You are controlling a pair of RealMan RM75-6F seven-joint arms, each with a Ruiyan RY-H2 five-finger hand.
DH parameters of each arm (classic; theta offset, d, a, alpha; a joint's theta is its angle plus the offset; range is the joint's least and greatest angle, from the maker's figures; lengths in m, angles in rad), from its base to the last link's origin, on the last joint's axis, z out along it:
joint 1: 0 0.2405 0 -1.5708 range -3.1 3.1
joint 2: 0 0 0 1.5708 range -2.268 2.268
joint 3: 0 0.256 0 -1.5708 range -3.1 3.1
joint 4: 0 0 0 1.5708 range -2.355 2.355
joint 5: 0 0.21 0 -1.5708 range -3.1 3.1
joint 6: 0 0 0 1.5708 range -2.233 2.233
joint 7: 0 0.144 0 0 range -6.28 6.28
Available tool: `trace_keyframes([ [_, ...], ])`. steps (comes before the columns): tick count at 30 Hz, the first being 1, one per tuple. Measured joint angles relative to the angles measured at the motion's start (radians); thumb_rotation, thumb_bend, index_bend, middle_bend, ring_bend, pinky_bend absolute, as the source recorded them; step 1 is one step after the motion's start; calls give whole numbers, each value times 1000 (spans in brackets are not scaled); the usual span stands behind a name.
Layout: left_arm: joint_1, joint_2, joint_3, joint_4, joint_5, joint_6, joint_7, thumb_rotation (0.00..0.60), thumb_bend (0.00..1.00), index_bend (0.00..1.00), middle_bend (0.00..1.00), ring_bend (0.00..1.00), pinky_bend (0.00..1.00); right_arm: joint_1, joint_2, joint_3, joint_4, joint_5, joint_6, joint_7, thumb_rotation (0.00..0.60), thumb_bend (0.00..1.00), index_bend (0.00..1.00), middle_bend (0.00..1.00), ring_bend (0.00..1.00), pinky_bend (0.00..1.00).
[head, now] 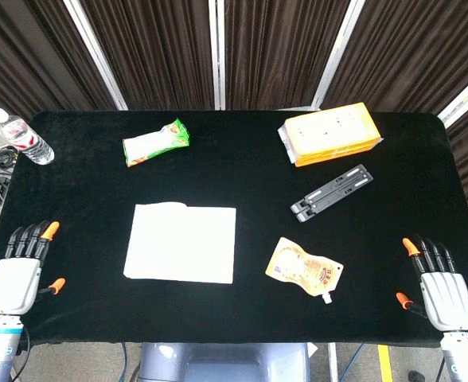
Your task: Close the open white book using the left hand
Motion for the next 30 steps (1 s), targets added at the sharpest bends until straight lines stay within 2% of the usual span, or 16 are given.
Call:
trace_keyframes([
  [6, -26, -36, 8, 9, -1, -57, 40, 600, 146, 0, 0, 0, 0, -1, 0, 0, -3, -6, 6, 1, 600, 44, 0, 0, 0, 0],
  [10, -56, -69, 10, 20, -8, -113, 78, 600, 206, 0, 0, 0, 0, -1, 1, -2, -3, -6, 3, 1, 600, 44, 0, 0, 0, 0],
  [20, -134, -194, 8, 79, -32, -229, 167, 600, 263, 0, 0, 0, 0, -1, 4, -3, -4, -11, 5, 10, 600, 44, 0, 0, 0, 0],
  [30, -188, -324, -4, 181, -73, -291, 232, 600, 265, 0, 0, 0, 0, -1, 12, -5, -8, -12, 2, 28, 600, 44, 0, 0, 0, 0],
])
